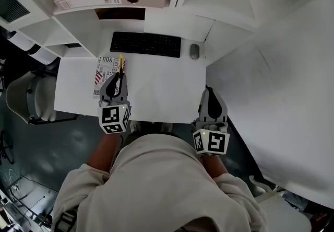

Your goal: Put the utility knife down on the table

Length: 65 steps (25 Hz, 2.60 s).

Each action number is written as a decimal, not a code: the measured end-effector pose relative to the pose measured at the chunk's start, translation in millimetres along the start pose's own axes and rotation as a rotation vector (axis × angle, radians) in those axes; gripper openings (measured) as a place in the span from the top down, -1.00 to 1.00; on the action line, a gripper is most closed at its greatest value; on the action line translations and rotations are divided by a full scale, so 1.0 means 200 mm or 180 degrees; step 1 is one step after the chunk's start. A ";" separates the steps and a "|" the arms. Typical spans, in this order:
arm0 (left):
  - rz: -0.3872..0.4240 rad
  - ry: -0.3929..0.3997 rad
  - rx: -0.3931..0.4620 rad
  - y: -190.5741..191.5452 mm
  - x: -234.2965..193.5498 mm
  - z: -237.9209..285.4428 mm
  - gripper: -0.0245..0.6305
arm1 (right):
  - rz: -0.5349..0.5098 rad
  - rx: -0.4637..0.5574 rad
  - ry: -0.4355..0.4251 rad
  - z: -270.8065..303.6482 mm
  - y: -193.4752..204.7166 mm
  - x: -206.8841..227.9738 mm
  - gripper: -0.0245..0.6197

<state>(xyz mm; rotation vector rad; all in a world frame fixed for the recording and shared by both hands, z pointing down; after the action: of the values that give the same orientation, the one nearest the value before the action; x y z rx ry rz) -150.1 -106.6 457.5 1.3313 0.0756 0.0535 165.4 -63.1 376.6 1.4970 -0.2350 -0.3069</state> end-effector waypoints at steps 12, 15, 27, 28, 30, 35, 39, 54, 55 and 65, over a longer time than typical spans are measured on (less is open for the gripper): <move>-0.0028 0.0075 -0.0758 0.39 0.07 0.29 0.73 | 0.0008 -0.0199 0.0160 -0.01 0.08 0.14 0.91; -0.0031 0.0089 -0.0956 0.51 0.09 0.35 0.73 | 0.0001 -0.0249 0.0202 -0.02 0.09 0.17 0.91; -0.0033 0.0069 -0.1571 0.86 0.12 0.52 0.73 | -0.0008 -0.0422 0.0404 -0.06 0.15 0.28 0.91; -0.0033 0.0060 -0.1613 0.88 0.12 0.53 0.73 | -0.0002 -0.0426 0.0413 -0.06 0.16 0.29 0.91; -0.0044 0.0041 -0.1693 0.93 0.12 0.55 0.73 | 0.0007 -0.0438 0.0431 -0.07 0.17 0.30 0.91; -0.0069 0.0015 -0.1876 1.03 0.12 0.57 0.73 | -0.0005 -0.0491 0.0448 -0.06 0.18 0.32 0.91; -0.0139 -0.0018 -0.2065 1.11 0.11 0.59 0.73 | -0.0015 -0.0531 0.0462 -0.06 0.19 0.33 0.91; -0.0273 -0.0121 -0.2651 1.28 0.10 0.64 0.73 | 0.0009 -0.0592 0.0506 -0.04 0.22 0.39 0.91; -0.0277 -0.0108 -0.2689 1.30 0.11 0.64 0.73 | 0.0008 -0.0597 0.0506 -0.04 0.22 0.39 0.91; -0.0342 -0.0127 -0.3007 1.38 0.10 0.68 0.73 | 0.0039 -0.0632 0.0535 0.01 0.24 0.43 0.91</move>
<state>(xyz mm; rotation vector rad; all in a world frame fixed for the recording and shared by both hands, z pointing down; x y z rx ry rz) -116.7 -171.1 756.8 0.3828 0.0740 -0.0293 247.5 -91.5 422.1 1.3161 -0.0767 -0.1873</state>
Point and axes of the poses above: the fingertips, and each gripper's own axes: z forward along the fingers, x to its right, y out of its underside, the point moved 7 cm from there along -z, backward along the fingers, and after that the axes turned 6 degrees about -y, right-handed, at the moved point
